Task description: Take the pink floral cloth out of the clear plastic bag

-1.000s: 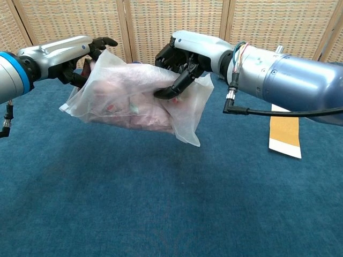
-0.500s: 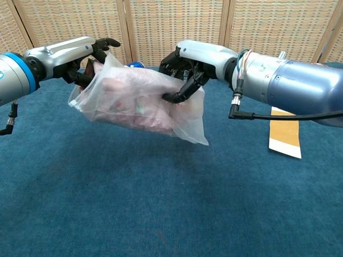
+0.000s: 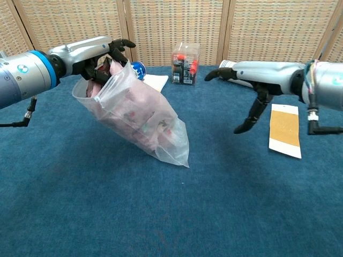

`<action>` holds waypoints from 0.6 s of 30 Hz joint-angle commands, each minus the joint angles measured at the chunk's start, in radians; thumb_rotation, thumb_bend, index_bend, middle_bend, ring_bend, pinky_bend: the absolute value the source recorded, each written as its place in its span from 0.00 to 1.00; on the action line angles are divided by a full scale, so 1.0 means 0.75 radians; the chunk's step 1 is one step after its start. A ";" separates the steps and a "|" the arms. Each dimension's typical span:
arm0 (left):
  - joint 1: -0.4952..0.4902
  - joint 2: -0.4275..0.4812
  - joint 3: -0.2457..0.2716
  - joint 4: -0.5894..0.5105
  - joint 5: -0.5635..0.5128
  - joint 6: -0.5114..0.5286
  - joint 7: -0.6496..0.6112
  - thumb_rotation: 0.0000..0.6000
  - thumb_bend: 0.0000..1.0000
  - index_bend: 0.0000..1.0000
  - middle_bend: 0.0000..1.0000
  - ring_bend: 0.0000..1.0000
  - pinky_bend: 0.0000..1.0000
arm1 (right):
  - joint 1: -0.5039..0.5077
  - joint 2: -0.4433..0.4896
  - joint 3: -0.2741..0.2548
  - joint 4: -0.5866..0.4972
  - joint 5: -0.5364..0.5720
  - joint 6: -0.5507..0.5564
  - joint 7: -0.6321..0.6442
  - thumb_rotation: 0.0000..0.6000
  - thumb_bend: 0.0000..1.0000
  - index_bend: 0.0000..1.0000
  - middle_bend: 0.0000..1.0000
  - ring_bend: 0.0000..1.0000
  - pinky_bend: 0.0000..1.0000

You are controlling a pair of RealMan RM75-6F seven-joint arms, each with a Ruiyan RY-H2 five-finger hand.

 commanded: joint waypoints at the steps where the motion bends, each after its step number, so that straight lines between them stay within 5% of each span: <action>1: -0.009 -0.001 -0.008 -0.001 0.004 0.004 0.000 1.00 0.66 0.73 0.00 0.00 0.00 | -0.065 0.049 -0.091 0.046 -0.131 0.046 -0.018 1.00 0.00 0.00 0.00 0.00 0.00; 4: -0.021 -0.004 -0.020 0.000 -0.002 0.006 0.005 1.00 0.66 0.73 0.00 0.00 0.00 | -0.093 0.062 -0.145 0.098 -0.239 0.085 -0.041 1.00 0.00 0.00 0.05 0.01 0.00; 7: -0.043 -0.012 -0.040 0.002 -0.024 -0.002 0.020 1.00 0.66 0.73 0.00 0.00 0.00 | -0.124 0.068 -0.213 0.192 -0.424 0.169 -0.090 1.00 0.00 0.04 0.19 0.12 0.07; 11: -0.078 -0.032 -0.064 -0.001 -0.057 -0.015 0.043 1.00 0.66 0.73 0.00 0.00 0.00 | -0.155 0.053 -0.316 0.354 -0.737 0.331 -0.147 1.00 0.00 0.13 0.39 0.32 0.32; 18: -0.110 -0.042 -0.089 -0.024 -0.095 -0.012 0.074 1.00 0.66 0.73 0.00 0.00 0.00 | -0.145 -0.015 -0.405 0.623 -1.085 0.505 -0.208 1.00 0.00 0.23 0.57 0.47 0.58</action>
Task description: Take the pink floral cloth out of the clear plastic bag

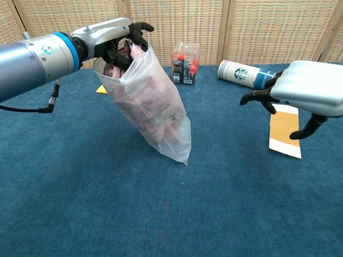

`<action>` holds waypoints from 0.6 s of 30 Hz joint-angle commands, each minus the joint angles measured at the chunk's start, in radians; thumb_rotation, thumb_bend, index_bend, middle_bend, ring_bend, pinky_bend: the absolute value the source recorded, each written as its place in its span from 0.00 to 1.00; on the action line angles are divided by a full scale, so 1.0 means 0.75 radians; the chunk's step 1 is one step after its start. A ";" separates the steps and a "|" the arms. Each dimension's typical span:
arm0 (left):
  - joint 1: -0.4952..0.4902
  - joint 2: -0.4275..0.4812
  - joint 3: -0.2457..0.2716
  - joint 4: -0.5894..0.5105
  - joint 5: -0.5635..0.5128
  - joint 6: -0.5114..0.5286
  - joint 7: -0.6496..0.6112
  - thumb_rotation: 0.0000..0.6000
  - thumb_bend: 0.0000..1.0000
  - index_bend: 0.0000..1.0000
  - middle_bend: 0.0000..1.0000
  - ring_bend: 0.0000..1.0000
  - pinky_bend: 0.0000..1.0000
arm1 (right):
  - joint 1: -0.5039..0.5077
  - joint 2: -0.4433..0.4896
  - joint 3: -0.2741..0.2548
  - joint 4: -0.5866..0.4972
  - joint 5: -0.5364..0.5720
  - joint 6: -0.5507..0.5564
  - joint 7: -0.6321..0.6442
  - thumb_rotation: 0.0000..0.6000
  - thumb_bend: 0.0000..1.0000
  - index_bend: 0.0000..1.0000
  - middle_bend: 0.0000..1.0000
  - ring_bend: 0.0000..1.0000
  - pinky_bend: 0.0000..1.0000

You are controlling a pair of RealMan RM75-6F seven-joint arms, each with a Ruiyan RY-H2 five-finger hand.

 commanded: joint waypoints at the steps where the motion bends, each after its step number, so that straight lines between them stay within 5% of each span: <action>1: -0.009 0.000 -0.010 -0.018 -0.016 -0.001 0.006 1.00 0.66 0.73 0.00 0.00 0.00 | -0.003 -0.057 -0.089 0.201 -0.226 0.142 -0.061 1.00 0.00 0.23 0.58 0.48 0.60; 10: -0.035 0.005 -0.033 -0.082 -0.077 0.010 0.051 1.00 0.66 0.73 0.00 0.00 0.00 | 0.116 -0.160 -0.115 0.326 -0.488 0.158 -0.179 1.00 0.00 0.25 0.60 0.50 0.64; 18: -0.059 0.004 -0.047 -0.147 -0.130 0.030 0.096 1.00 0.66 0.73 0.00 0.00 0.00 | 0.224 -0.243 -0.062 0.307 -0.532 0.011 -0.283 1.00 0.00 0.25 0.61 0.50 0.64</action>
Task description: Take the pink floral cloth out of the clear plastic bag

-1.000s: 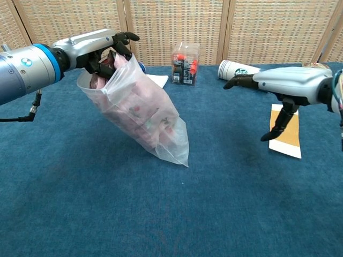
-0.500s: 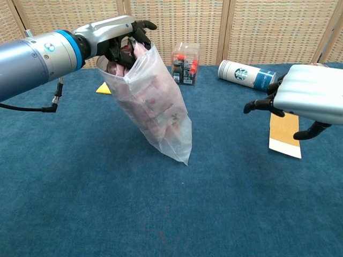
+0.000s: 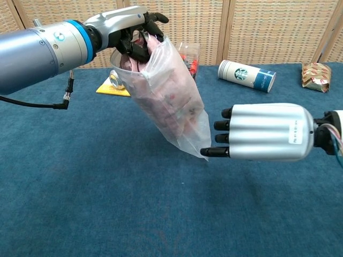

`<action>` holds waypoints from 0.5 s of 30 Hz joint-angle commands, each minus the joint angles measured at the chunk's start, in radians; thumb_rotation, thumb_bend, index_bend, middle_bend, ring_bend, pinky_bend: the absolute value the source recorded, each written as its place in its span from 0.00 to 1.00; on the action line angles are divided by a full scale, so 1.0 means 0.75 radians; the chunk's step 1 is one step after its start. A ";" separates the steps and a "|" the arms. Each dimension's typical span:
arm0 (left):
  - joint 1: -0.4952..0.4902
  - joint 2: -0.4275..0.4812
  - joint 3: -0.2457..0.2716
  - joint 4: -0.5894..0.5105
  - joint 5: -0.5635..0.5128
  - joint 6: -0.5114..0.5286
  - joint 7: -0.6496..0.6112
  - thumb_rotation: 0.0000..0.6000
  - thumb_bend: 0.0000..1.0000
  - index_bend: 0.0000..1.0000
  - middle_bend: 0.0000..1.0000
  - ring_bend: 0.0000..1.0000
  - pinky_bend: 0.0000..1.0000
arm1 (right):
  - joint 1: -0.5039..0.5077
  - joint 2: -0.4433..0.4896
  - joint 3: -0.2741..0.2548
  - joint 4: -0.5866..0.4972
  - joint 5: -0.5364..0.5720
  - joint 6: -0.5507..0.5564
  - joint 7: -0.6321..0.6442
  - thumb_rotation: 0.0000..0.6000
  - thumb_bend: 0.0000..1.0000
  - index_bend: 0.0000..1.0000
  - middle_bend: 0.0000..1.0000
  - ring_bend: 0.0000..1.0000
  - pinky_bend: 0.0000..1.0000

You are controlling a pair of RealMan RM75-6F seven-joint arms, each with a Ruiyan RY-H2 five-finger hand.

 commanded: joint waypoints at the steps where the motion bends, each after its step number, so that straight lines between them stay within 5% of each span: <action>1: -0.010 0.002 -0.005 -0.027 -0.020 0.011 0.018 1.00 0.66 0.73 0.00 0.00 0.00 | 0.050 -0.042 0.033 -0.009 -0.012 -0.083 -0.069 1.00 0.00 0.25 0.61 0.50 0.64; 15: -0.015 0.030 0.021 -0.115 -0.060 0.028 0.018 1.00 0.66 0.73 0.00 0.00 0.00 | 0.070 -0.151 0.153 0.003 0.151 -0.316 -0.264 1.00 0.00 0.25 0.62 0.52 0.64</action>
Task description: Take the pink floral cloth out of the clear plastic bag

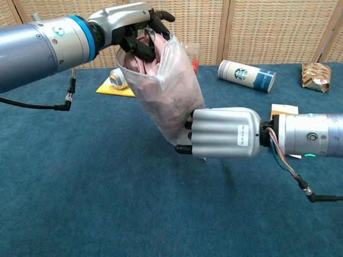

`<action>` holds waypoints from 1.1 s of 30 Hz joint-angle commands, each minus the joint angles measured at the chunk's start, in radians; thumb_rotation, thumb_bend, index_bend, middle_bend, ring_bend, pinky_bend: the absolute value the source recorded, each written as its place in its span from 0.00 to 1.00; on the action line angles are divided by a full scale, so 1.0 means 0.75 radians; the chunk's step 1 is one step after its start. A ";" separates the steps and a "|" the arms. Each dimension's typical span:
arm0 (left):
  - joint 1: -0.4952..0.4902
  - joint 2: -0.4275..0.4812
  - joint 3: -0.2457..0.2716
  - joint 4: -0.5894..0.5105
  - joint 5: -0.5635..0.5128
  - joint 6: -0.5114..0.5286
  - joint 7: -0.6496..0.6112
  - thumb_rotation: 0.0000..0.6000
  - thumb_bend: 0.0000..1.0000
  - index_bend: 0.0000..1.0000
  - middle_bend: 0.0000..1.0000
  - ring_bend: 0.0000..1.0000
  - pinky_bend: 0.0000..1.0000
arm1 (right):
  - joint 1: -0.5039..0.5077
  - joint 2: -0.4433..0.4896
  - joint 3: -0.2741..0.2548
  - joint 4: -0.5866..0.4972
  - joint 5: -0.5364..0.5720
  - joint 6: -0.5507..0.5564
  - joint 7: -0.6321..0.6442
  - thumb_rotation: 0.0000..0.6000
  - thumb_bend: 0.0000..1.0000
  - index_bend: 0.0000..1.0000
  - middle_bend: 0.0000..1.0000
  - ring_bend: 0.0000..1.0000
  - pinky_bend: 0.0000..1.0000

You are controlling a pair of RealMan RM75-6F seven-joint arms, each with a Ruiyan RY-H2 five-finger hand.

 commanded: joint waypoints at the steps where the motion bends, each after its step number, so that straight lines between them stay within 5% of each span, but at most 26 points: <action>1: 0.002 0.002 0.009 -0.002 0.001 -0.006 -0.018 1.00 0.66 0.73 0.00 0.00 0.00 | -0.005 -0.013 0.004 0.013 0.013 -0.009 -0.009 1.00 0.00 0.25 0.63 0.52 0.64; 30: -0.002 0.037 0.023 0.010 -0.111 -0.120 -0.164 1.00 0.66 0.73 0.00 0.00 0.00 | -0.004 -0.186 0.054 0.152 0.162 -0.139 -0.130 1.00 0.00 0.23 0.63 0.53 0.64; 33: -0.005 0.049 0.028 0.000 -0.115 -0.130 -0.167 1.00 0.66 0.73 0.00 0.00 0.00 | 0.001 -0.197 0.057 0.163 0.176 -0.144 -0.122 1.00 0.08 0.29 0.64 0.54 0.66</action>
